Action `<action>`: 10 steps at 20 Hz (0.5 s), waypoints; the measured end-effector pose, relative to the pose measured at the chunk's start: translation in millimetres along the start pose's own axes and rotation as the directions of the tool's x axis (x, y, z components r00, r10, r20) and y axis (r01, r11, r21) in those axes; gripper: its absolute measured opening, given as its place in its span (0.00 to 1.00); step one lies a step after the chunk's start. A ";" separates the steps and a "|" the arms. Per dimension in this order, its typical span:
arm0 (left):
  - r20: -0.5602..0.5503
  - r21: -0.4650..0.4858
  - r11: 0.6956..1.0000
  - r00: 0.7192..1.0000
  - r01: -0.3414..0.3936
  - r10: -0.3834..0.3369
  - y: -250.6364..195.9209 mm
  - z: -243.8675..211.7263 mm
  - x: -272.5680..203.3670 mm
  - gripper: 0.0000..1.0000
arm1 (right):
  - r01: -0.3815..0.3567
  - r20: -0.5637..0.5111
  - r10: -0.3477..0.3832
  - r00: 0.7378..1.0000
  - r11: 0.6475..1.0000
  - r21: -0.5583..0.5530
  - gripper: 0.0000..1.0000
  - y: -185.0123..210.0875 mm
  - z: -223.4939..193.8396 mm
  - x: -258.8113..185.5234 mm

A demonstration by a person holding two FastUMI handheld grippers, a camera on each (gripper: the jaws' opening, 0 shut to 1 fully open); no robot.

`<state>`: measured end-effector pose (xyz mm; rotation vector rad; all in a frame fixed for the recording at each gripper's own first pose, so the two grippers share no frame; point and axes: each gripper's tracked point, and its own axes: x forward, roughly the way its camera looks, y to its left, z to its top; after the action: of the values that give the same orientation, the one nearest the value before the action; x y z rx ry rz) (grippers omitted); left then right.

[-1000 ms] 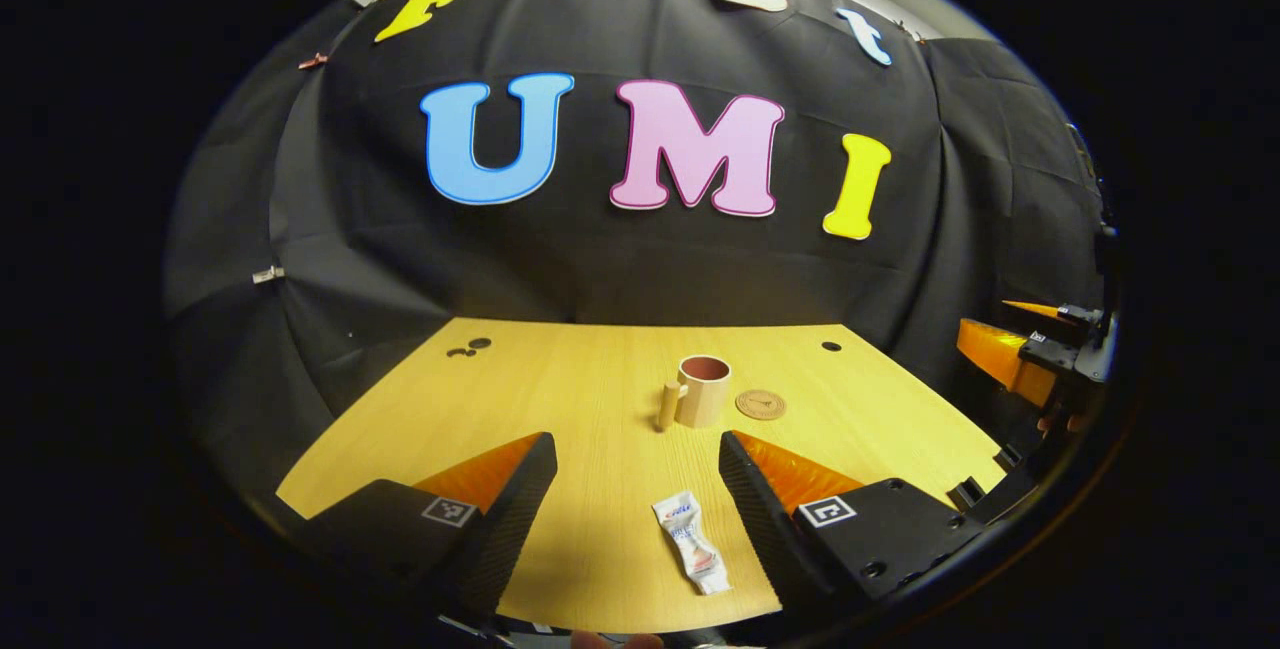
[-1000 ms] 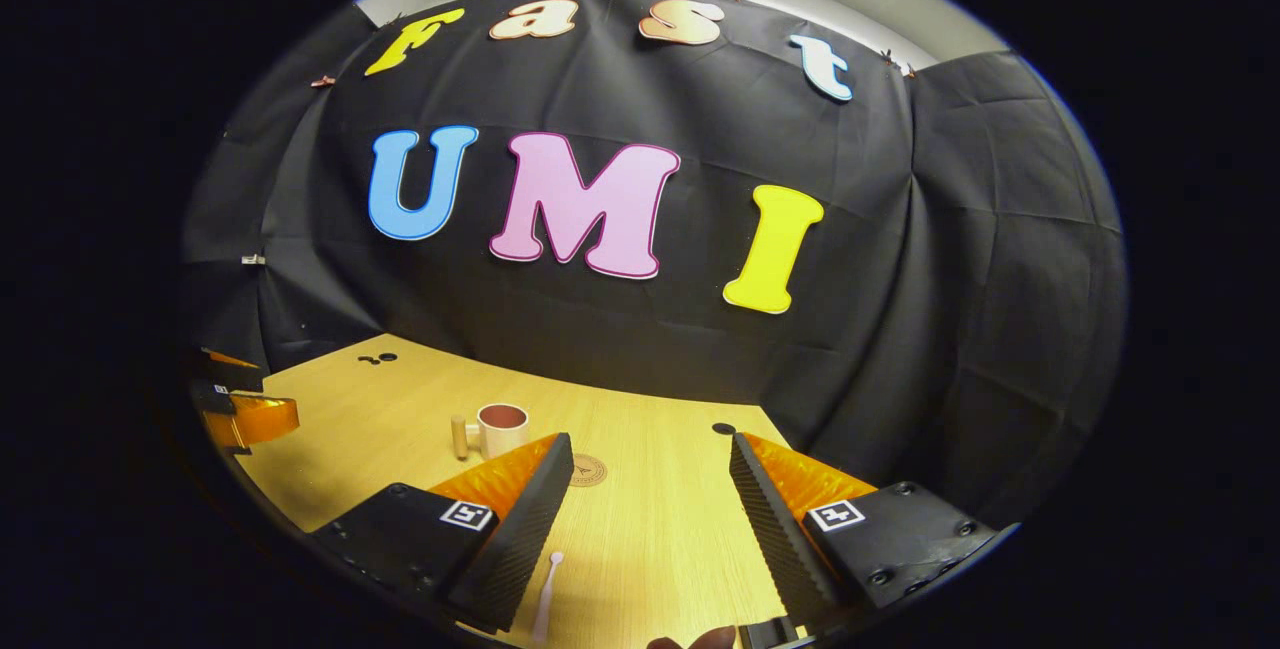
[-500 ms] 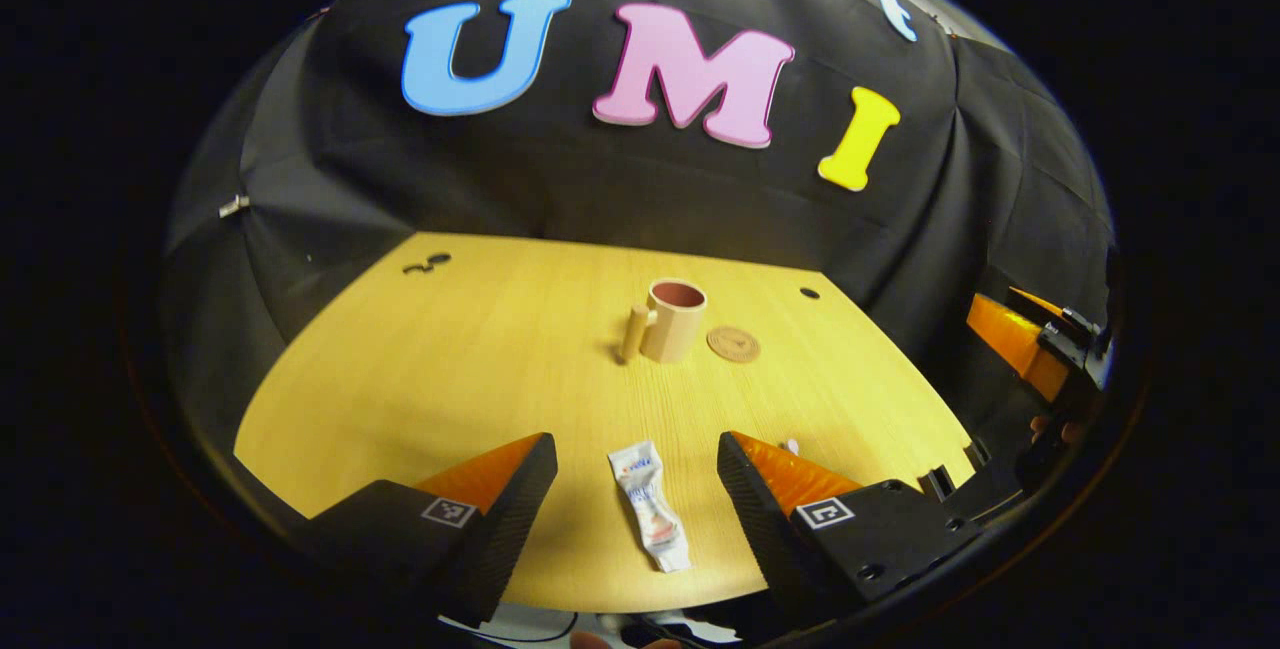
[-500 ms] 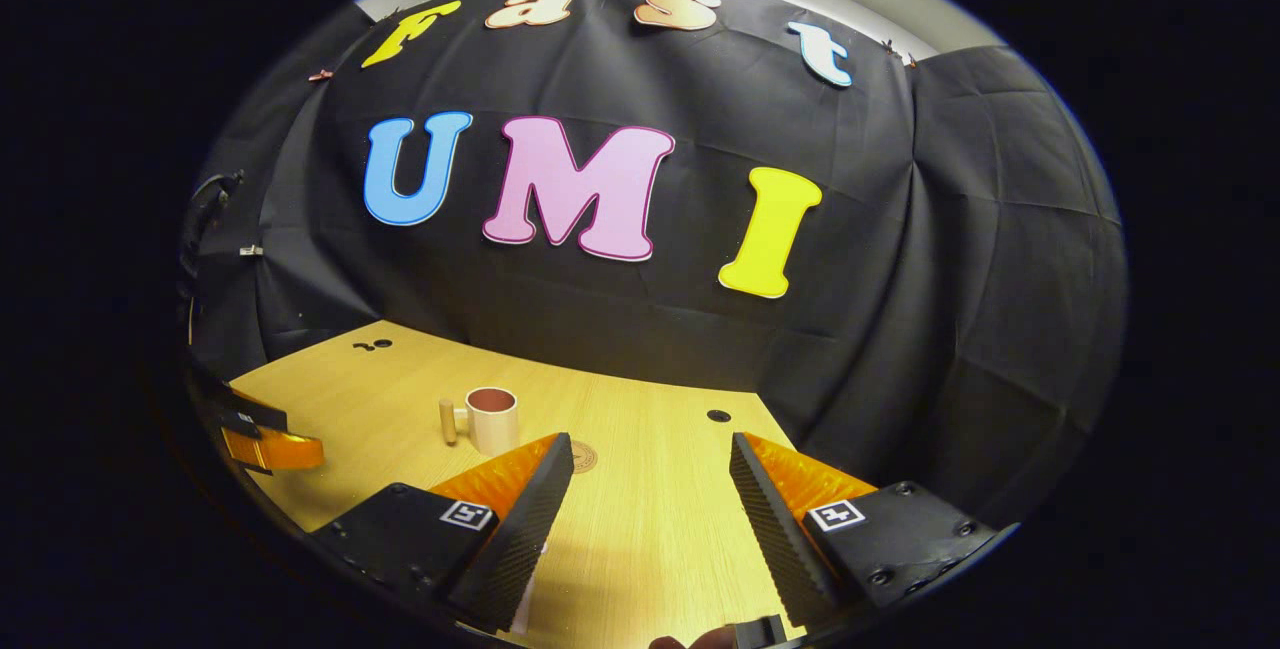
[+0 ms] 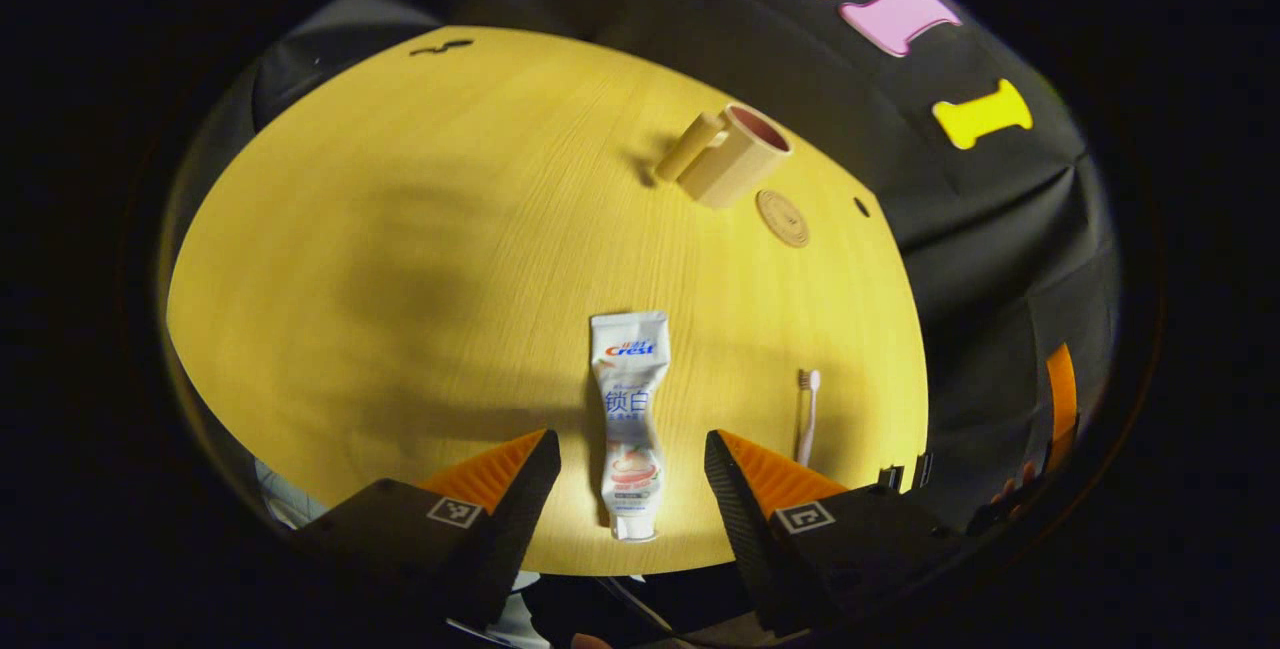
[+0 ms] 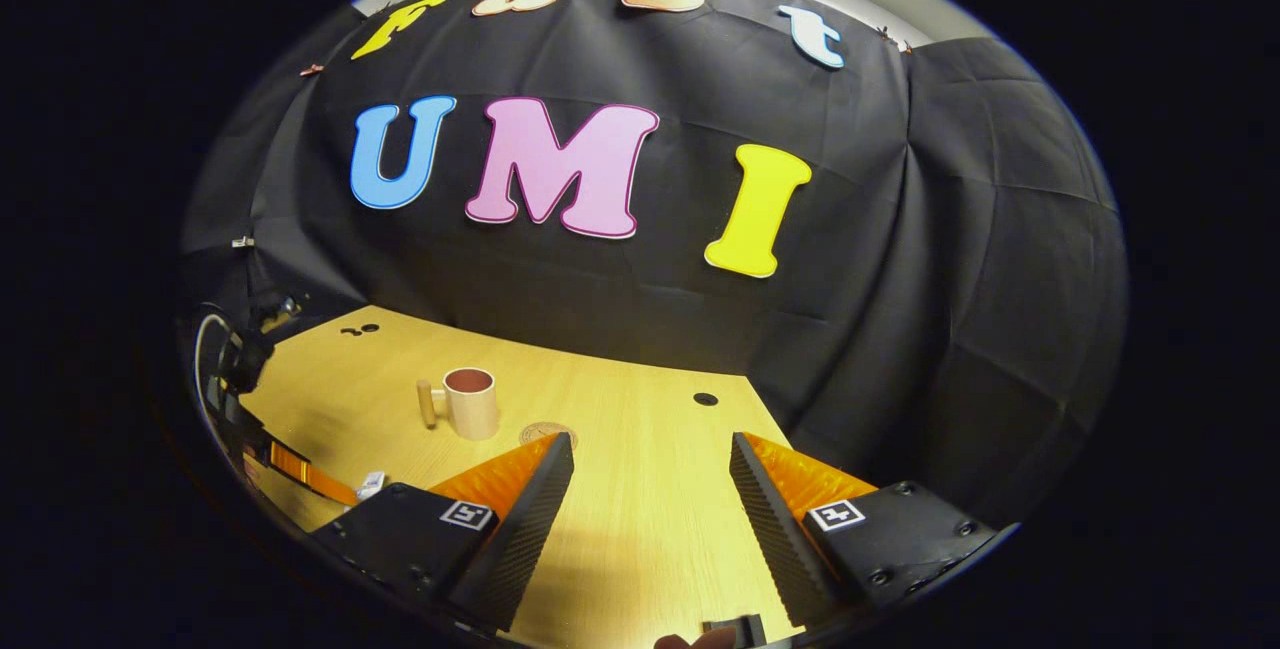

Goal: Put the toothbrush and toothpaste on the desktop into the cup, then pick up the cup and place it on the coaster on the desktop.

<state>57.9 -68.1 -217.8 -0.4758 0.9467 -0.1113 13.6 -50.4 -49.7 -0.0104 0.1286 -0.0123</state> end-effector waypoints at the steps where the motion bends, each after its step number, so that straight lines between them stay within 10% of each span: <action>1: -0.027 -0.003 1.000 1.000 -0.015 0.015 3.1 0.3 6.0 0.88 | 0.000 -0.007 0.000 1.000 1.000 -0.004 0.97 -1.5 -2.6 0.7; 10: -0.124 0.088 0.994 0.989 -0.071 0.082 -6.0 4.9 34.2 0.72 | -0.015 -0.066 0.015 0.998 1.000 0.003 0.97 -12.2 -26.9 7.6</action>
<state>82.5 -81.8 -238.6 -0.3582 1.0803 -0.1120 17.5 -62.9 -77.3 -0.0069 0.1947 0.0025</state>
